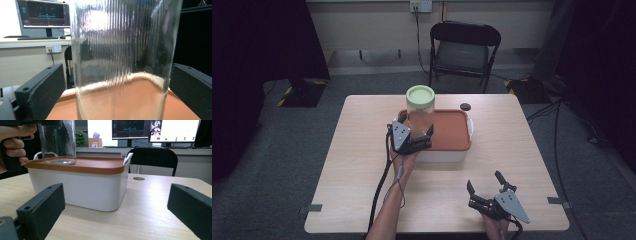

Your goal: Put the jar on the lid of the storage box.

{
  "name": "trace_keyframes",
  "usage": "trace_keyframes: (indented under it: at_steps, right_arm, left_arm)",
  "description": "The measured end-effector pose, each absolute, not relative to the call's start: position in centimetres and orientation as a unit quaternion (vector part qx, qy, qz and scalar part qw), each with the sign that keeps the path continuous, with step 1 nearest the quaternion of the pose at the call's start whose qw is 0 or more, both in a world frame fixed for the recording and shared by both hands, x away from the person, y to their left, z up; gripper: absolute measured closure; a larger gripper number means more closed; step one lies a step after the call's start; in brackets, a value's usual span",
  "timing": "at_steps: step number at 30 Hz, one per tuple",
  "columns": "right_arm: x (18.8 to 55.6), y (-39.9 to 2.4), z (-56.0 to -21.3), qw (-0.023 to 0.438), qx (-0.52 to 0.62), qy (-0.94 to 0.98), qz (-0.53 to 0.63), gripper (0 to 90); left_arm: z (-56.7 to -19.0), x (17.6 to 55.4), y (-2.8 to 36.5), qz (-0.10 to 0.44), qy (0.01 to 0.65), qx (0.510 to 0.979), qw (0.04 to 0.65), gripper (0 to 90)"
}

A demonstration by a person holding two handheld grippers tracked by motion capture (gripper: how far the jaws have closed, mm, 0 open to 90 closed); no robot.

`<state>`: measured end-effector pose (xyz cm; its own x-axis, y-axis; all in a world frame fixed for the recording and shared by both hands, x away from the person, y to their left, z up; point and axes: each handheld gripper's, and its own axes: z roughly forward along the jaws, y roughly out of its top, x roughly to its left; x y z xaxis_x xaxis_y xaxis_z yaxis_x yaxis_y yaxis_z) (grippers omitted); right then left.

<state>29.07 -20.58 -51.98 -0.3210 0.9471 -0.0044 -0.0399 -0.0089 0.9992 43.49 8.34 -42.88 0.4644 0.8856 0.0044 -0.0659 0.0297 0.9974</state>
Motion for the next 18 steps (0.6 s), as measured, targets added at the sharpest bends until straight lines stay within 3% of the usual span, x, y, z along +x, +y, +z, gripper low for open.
trace_keyframes:
  at_steps: [18]
  right_arm:
    - [29.06,-20.57,-51.98,0.422,0.402,0.564,0.585,0.4]
  left_arm:
    - [-42.84,43.07,8.41,0.383,0.354,0.59,0.616,0.1]
